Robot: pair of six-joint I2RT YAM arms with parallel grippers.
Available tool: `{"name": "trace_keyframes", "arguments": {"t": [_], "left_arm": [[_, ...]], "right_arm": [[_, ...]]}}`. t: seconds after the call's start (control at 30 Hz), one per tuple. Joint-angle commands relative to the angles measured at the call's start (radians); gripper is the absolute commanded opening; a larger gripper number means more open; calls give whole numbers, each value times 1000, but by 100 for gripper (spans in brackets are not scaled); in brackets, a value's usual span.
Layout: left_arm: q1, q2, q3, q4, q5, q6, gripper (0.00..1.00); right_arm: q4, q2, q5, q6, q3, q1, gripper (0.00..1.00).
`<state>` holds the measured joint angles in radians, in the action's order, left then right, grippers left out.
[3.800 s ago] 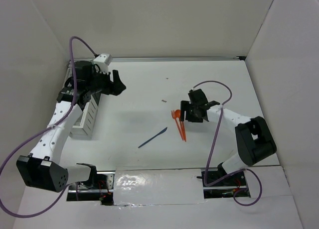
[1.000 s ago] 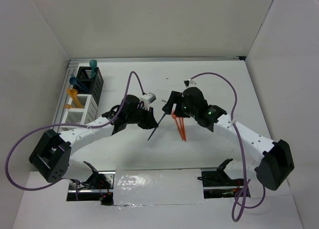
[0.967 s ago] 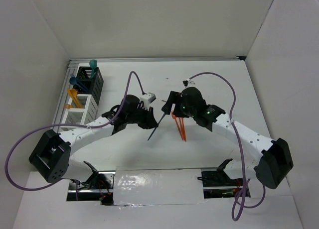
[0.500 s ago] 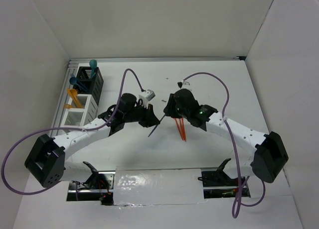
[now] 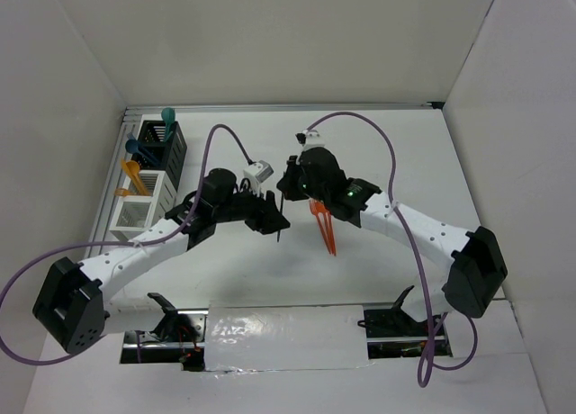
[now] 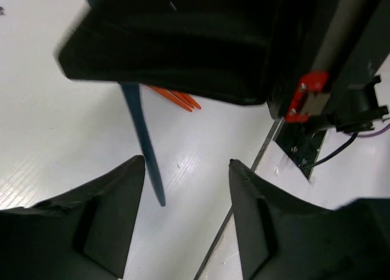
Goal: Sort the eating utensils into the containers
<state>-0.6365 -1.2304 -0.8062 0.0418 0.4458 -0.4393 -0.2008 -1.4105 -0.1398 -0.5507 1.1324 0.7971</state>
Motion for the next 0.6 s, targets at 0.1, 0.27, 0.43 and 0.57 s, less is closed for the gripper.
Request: {"name": "trace_keyframes", "arguments": {"t": [0.1, 0.27, 0.43, 0.57], "left_arm": [[75, 51, -54, 10, 60, 36, 72], [86, 9, -77, 4, 70, 73, 67], [90, -6, -67, 41, 97, 60, 50], [93, -4, -65, 64, 97, 47, 27]], "right_arm": [[73, -2, 127, 63, 63, 8, 0], [96, 15, 163, 14, 63, 10, 0], [107, 15, 172, -8, 63, 16, 0], [95, 10, 181, -17, 73, 27, 0]]}}
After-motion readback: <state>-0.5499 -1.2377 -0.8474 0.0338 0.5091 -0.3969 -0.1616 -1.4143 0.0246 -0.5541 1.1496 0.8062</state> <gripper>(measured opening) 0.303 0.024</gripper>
